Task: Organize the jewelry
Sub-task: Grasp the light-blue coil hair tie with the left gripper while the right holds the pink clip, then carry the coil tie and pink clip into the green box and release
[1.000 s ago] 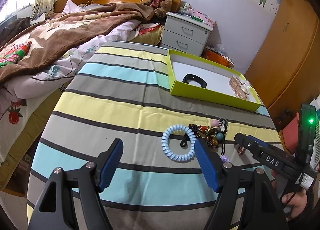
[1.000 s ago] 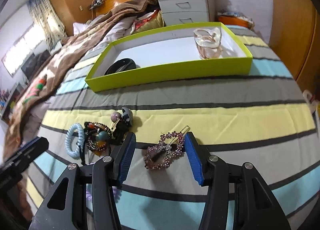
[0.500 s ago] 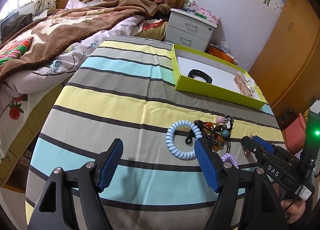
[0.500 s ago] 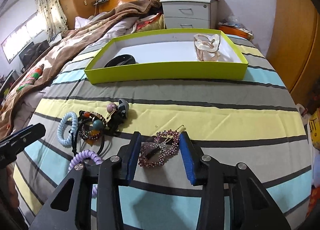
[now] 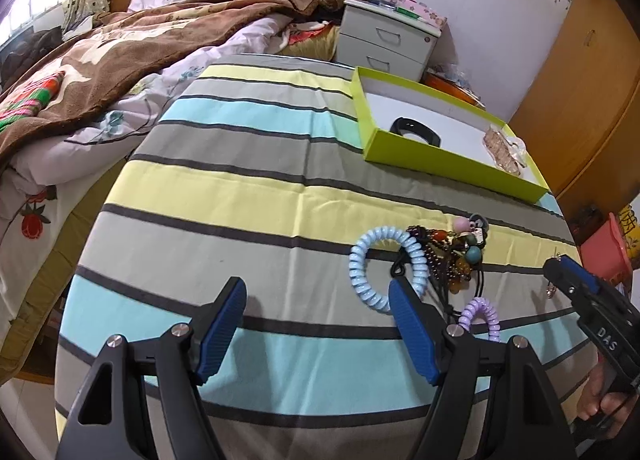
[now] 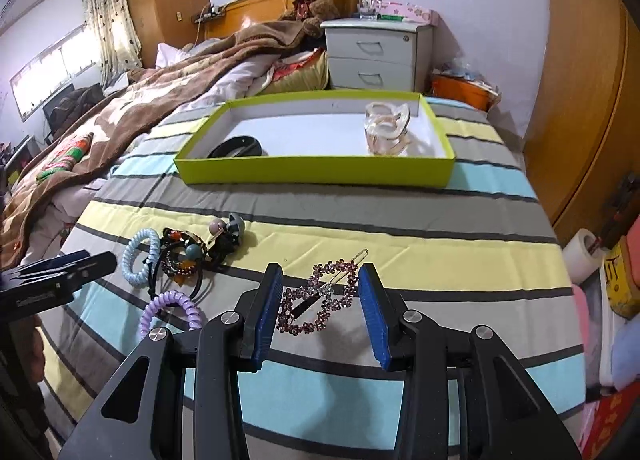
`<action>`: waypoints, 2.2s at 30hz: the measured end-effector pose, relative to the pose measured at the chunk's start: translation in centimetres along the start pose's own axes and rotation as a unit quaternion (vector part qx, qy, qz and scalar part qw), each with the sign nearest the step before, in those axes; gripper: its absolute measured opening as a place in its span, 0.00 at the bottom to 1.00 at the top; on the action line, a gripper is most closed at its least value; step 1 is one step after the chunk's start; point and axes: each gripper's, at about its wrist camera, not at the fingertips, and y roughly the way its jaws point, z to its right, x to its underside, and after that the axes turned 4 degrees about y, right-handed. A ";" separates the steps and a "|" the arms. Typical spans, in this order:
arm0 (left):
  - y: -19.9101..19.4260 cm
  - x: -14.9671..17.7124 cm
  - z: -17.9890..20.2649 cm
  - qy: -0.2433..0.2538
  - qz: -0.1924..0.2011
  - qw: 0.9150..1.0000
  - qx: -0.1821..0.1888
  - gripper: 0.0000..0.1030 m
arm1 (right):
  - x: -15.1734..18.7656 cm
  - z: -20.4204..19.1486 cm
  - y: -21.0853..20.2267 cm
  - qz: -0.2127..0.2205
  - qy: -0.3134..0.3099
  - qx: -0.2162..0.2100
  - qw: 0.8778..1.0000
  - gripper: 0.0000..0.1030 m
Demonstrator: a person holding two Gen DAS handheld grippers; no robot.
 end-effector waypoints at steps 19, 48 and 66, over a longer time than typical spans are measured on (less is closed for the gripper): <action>2.3 -1.1 2.6 0.064 -0.018 0.996 -0.062 0.51 | -0.1 -0.1 -0.6 0.007 0.002 -0.017 1.000 0.39; -1.9 -2.0 2.5 0.046 0.021 0.998 -0.049 0.10 | -0.9 -0.5 -2.1 0.024 -0.005 -0.019 1.000 0.39; -4.2 -7.5 3.5 0.043 0.062 0.997 -0.022 0.10 | -6.6 -1.8 -2.5 0.051 -0.048 -0.007 0.998 0.39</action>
